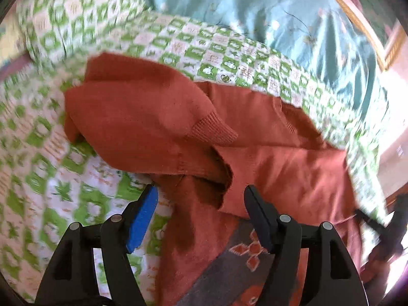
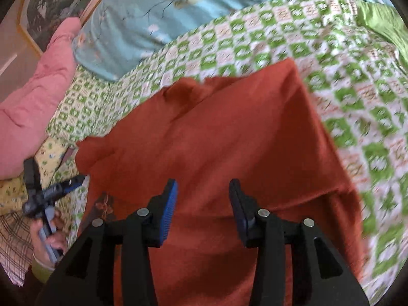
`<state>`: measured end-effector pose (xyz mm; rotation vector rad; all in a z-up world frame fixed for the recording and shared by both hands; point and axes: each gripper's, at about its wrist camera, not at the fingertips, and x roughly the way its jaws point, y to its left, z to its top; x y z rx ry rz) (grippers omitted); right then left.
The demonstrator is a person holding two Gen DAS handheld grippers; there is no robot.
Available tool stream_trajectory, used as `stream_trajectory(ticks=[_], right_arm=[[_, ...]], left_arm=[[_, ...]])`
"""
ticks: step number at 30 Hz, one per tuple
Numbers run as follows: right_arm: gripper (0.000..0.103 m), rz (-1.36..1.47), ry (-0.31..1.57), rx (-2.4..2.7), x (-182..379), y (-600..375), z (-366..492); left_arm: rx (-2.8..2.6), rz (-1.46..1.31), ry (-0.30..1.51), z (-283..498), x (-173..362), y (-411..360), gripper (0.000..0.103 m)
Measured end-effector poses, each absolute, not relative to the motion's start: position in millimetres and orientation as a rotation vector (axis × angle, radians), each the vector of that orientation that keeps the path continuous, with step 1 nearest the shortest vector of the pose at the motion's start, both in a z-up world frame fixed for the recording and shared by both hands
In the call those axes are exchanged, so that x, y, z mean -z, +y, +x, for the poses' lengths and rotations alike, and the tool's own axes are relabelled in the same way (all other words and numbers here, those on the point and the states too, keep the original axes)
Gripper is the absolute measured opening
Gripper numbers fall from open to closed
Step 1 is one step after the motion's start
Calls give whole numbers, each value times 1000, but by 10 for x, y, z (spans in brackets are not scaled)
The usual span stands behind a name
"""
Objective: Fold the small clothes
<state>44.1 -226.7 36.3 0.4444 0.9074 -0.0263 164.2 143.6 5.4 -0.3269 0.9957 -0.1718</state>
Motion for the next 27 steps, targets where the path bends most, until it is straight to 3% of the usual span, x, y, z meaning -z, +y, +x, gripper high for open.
stream_trajectory(ticks=[4, 5, 7, 8, 9, 11, 21, 27], right_arm=[[44, 435, 936, 6, -298, -2116, 474], [44, 432, 940, 4, -290, -2091, 486], [44, 428, 948, -3, -278, -2052, 510], [44, 424, 952, -5, -271, -2038, 527], [44, 422, 955, -5, -266, -2022, 538], [44, 417, 960, -4, -250, -2000, 560], [44, 446, 967, -28, -136, -1966, 565], [44, 466, 946, -52, -200, -1919, 529]], left_arm=[[156, -449, 1001, 1850, 23, 1634, 69], [149, -466, 1006, 1904, 51, 1661, 63], [134, -472, 1008, 1998, 85, 1687, 42], [123, -462, 1003, 2012, 78, 1700, 21], [120, -458, 993, 2023, 60, 1709, 12], [132, -463, 953, 2044, -17, 1744, 7], [151, -385, 865, 1887, -260, 1675, 4], [280, -363, 696, 1687, -830, 1271, 3]])
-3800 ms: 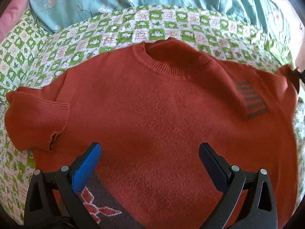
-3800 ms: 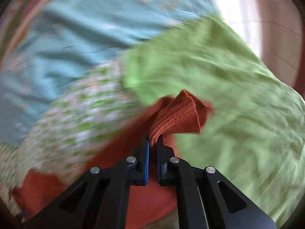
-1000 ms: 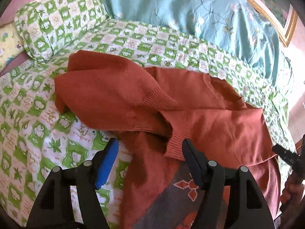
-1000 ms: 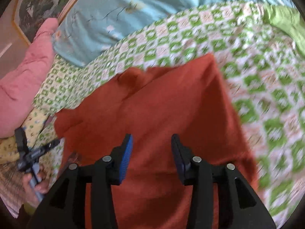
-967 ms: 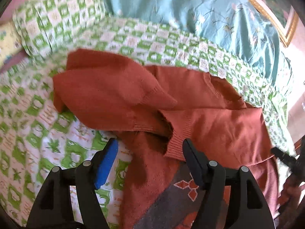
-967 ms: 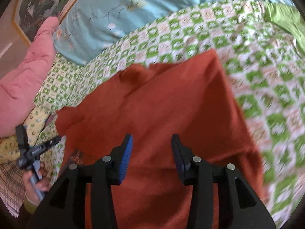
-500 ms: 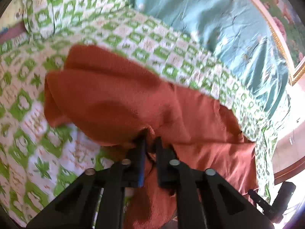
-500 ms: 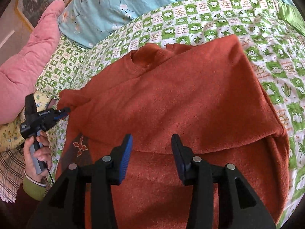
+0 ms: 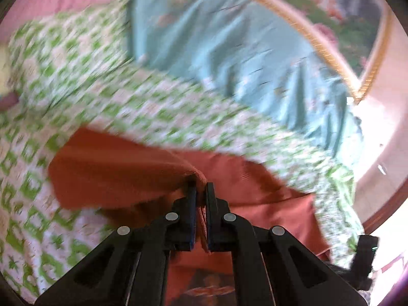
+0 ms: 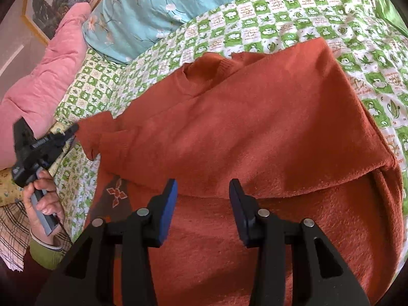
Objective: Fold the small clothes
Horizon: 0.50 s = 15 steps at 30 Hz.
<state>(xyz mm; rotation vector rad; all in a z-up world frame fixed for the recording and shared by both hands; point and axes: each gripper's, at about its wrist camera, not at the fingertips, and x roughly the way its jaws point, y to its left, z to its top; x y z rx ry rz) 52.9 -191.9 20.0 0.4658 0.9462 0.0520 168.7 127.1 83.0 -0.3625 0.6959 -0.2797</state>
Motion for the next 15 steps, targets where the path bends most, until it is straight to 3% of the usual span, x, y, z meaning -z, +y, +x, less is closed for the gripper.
stream_trajectory(ticks=[7, 15], right_arm=[[44, 496, 854, -18, -445, -2095, 327], [44, 543, 784, 136, -547, -2629, -59]], left_arm=[[506, -331, 611, 1679, -1220, 236, 3], [635, -277, 797, 1689, -519, -932, 3]])
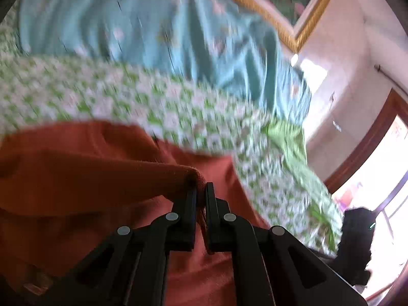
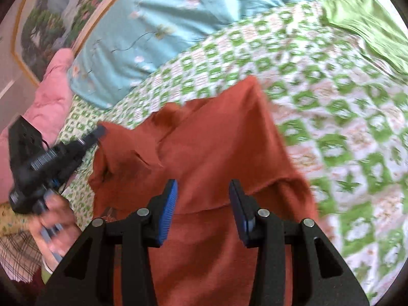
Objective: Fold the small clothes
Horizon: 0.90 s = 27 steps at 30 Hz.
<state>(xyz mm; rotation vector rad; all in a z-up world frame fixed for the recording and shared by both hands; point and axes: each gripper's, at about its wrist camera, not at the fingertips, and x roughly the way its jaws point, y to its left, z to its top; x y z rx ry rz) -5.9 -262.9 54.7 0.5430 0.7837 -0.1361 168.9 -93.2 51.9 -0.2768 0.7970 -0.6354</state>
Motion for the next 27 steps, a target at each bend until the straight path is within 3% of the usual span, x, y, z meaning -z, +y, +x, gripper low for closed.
stream_trajectory(ticks=[8, 10, 14, 17, 25, 26, 27], right_arm=[[44, 585, 808, 143, -467, -2742, -91], [44, 575, 817, 116, -469, -2677, -14], [55, 499, 865, 76, -426, -2477, 185], [56, 424, 911, 27, -371, -2272, 348], [56, 56, 986, 33, -226, -1804, 774], [54, 18, 990, 54, -204, -1796, 811], [39, -7, 993, 70, -191, -1801, 829]], left_arm=[[661, -207, 982, 1557, 58, -1092, 6], [659, -187, 1000, 1487, 50, -995, 14], [592, -125, 972, 1265, -64, -568, 28], [457, -94, 949, 1182, -130, -114, 39], [23, -77, 935, 1434, -89, 1065, 39], [19, -83, 946, 1479, -58, 1118, 39], [18, -87, 972, 1556, 7, 1162, 39]])
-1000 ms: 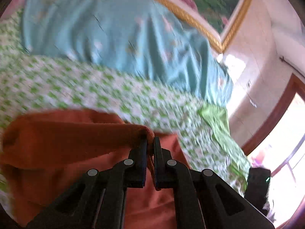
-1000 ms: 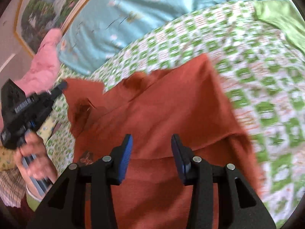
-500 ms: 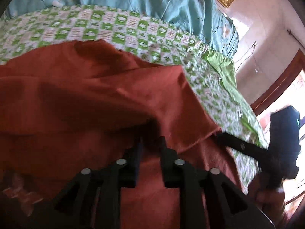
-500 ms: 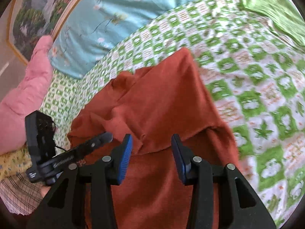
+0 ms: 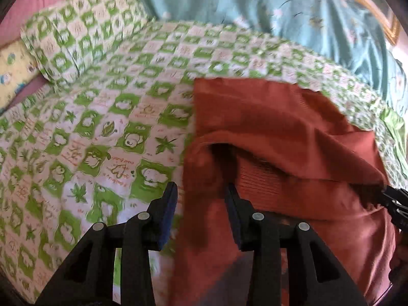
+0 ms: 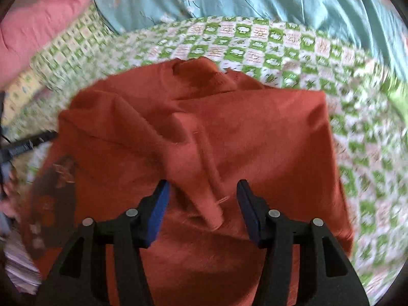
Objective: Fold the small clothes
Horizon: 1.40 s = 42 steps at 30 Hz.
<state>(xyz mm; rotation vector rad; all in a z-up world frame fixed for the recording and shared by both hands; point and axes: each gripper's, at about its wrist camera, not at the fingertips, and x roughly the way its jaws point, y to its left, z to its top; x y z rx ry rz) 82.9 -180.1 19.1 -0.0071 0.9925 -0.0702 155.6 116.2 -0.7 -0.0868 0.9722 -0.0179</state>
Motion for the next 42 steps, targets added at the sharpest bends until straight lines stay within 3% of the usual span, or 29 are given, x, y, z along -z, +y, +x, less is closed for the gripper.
stream_trajectory(ticks=[1, 2, 3, 6, 12, 19, 23, 29, 31, 33, 37, 39, 42], right_arm=[[30, -34, 998, 85, -175, -1822, 860], [13, -41, 1004, 92, -173, -1841, 877], [8, -46, 1006, 97, -183, -1878, 892], [7, -82, 961, 117, -357, -1945, 915], [7, -205, 672, 293, -1123, -2180, 629], [7, -244, 919, 226, -416, -2277, 534], [25, -175, 1014, 194, -236, -2343, 342], [36, 51, 978, 156, -425, -2592, 108], [37, 122, 944, 145, -514, -2716, 111], [38, 184, 913, 146, -574, -2813, 173], [45, 217, 888, 139, -595, -2970, 562], [61, 259, 883, 147, -590, -3087, 801], [61, 252, 891, 164, -621, -3243, 1220]], left_arm=[[17, -91, 995, 1623, 65, 1189, 39], [21, -98, 1004, 1671, 98, 1201, 39], [24, -105, 1008, 1714, 128, 1197, 39], [2, -107, 1016, 1830, 179, 1183, 39], [-4, -152, 978, 1741, 77, 1153, 38], [1, -239, 1013, 1684, 131, 1294, 35], [36, -233, 1043, 1650, 122, 1382, 39], [185, -221, 1079, 1425, -28, 1460, 38], [254, -235, 1055, 1382, -164, 1460, 42], [267, -239, 1026, 1414, -276, 1451, 56], [239, -209, 1023, 1779, -332, 1321, 58], [243, -219, 1046, 2025, -275, 1265, 63], [219, -202, 1083, 2408, -168, 1191, 65]])
